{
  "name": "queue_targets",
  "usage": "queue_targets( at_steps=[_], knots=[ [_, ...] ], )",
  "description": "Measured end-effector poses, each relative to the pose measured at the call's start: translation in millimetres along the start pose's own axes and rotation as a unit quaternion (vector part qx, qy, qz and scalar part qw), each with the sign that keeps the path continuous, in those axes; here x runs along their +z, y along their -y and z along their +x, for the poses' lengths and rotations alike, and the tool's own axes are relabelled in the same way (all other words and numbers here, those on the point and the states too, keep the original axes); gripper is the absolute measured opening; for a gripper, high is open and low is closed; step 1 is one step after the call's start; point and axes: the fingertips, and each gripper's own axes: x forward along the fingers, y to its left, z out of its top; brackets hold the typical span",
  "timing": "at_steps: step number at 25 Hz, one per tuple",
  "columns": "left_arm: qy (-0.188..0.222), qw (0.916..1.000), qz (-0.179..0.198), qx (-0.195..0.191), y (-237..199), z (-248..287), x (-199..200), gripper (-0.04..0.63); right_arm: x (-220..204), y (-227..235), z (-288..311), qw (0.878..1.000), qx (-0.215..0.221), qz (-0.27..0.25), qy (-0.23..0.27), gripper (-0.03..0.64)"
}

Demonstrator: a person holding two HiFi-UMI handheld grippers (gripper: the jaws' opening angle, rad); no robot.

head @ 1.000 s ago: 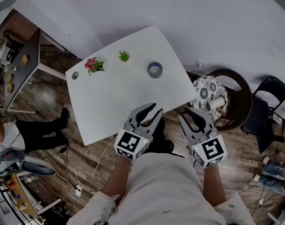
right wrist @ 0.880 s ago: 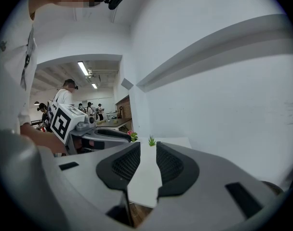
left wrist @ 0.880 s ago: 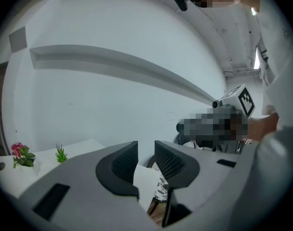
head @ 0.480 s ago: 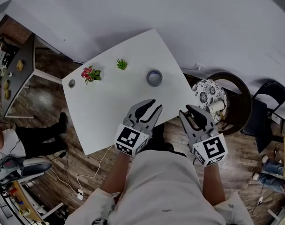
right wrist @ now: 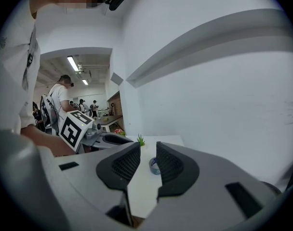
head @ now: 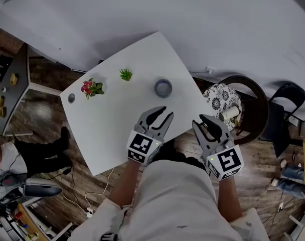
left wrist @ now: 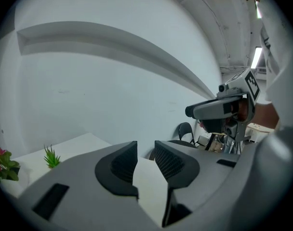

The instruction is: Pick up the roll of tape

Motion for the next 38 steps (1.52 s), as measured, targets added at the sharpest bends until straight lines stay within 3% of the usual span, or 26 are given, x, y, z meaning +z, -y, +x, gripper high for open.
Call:
queue_targets(
  at_steps=[9,26,31,38],
  knots=[
    [-0.059,0.9975,0.034,-0.02,-31.4,31.8,-35.5,0.118,-3.4,1.6,27.9,1.0,-0.002,0.012,-0.01,0.11],
    [-0.129,0.9898,0.034,-0.051,-66.3,78.3,-89.4,0.118,-16.2,10.8,55.4,0.998,-0.011,0.031,-0.049,0.106],
    [-0.175,0.9791,0.084,-0.061,-70.0,88.4,-112.0,0.118,-18.7,12.1,59.3,0.998,-0.008,0.041,-0.052,0.106],
    [-0.199,0.9717,0.119,-0.047,-80.6,105.5,-133.1,0.119,-26.8,20.2,61.0,0.997,-0.009,0.045,-0.061,0.106]
  ],
)
